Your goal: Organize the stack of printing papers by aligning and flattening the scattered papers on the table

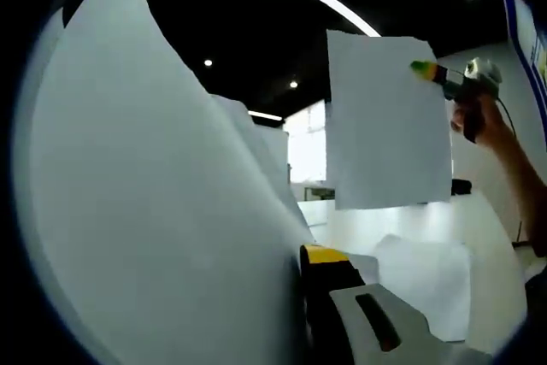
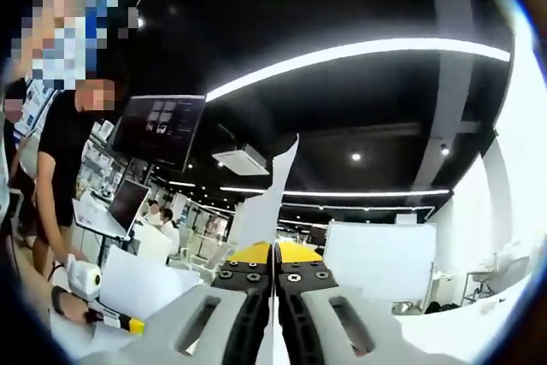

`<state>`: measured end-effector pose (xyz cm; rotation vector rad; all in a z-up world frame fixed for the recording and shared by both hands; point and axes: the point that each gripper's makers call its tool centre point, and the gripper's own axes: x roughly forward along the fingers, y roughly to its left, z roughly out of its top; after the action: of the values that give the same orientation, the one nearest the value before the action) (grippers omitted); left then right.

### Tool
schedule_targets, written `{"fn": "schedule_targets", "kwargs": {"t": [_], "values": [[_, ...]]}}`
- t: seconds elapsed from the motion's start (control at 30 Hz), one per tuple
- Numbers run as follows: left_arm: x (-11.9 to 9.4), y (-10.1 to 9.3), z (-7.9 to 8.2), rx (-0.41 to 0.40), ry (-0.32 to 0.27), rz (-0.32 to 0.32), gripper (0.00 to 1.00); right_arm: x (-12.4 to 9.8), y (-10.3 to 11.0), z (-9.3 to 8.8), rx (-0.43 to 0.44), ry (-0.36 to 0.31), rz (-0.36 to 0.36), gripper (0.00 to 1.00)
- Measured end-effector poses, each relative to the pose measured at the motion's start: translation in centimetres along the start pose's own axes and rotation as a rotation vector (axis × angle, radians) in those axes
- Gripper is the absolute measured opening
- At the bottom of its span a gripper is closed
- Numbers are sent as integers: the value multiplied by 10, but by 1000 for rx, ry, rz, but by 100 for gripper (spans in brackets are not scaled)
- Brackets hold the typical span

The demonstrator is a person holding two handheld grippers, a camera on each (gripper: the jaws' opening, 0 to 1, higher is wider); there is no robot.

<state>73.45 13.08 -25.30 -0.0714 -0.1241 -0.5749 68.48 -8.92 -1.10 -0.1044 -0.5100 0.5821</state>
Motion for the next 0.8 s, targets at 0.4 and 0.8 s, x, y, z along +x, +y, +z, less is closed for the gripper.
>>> {"fn": "schedule_targets", "kwargs": {"t": [0.4,0.8], "values": [[0,0,0,0,-1,0,11,-3,7,15,43,-40,38,0],[0,1,0,1,1,1,11,-5,16,23,112,-57,91,0]]}}
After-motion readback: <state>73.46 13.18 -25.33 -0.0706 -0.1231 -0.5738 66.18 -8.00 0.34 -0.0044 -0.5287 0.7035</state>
